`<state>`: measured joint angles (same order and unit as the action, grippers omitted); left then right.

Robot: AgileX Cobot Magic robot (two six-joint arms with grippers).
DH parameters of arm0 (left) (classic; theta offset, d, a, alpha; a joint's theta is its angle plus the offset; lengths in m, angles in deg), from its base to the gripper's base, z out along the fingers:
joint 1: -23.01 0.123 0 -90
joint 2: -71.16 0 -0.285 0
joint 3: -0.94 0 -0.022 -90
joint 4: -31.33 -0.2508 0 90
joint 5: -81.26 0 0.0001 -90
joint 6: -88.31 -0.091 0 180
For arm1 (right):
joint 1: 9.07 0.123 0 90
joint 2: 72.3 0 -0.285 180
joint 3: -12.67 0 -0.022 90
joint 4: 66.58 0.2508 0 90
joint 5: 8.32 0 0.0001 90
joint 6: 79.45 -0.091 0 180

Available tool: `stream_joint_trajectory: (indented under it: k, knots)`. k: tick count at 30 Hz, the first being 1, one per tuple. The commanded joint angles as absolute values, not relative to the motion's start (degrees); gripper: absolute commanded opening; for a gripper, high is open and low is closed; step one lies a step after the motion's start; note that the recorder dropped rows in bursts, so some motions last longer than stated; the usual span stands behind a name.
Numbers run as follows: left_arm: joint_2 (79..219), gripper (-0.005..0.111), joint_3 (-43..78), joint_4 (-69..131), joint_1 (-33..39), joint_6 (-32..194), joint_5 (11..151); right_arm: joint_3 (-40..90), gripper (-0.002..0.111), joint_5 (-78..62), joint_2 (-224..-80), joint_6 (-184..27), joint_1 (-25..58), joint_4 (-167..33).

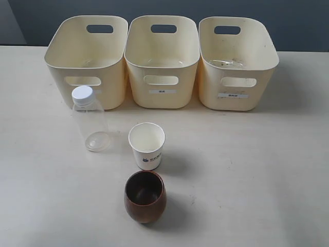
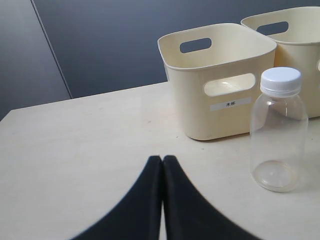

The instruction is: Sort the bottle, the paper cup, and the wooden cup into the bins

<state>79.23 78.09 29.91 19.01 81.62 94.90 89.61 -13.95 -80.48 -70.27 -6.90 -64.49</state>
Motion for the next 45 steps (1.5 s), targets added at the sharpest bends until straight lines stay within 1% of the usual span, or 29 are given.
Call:
stream_joint_trajectory:
  k: [1,7,15,24,28,40,45]
  knots:
    - [78.94,0.0,78.16,30.06,18.81,81.73,94.99,89.88,-0.001,-13.82,-80.09,-70.23,-7.24,-64.98]
    - [78.94,0.0,78.16,30.06,18.81,81.73,94.99,89.88,-0.001,-13.82,-80.09,-70.23,-7.24,-59.51]
    - [78.94,0.0,78.16,30.06,18.81,81.73,94.99,89.88,-0.001,-11.99,-80.09,-70.23,-7.24,-40.24]
    - [78.94,0.0,78.16,30.06,18.81,81.73,94.99,89.88,-0.001,-10.79,-80.09,-70.23,-7.24,-38.53]
    - [78.94,0.0,78.16,30.06,18.81,81.73,94.99,89.88,-0.001,-12.23,-80.09,-72.08,-7.24,-31.16]
    - [78.94,0.0,78.16,30.06,18.81,81.73,94.99,89.88,-0.001,-11.59,-80.09,-72.08,-7.24,-30.42]
    - [78.94,0.0,78.16,30.06,18.81,81.73,94.99,88.27,-0.001,-7.32,-80.09,-71.91,-7.24,-27.68]
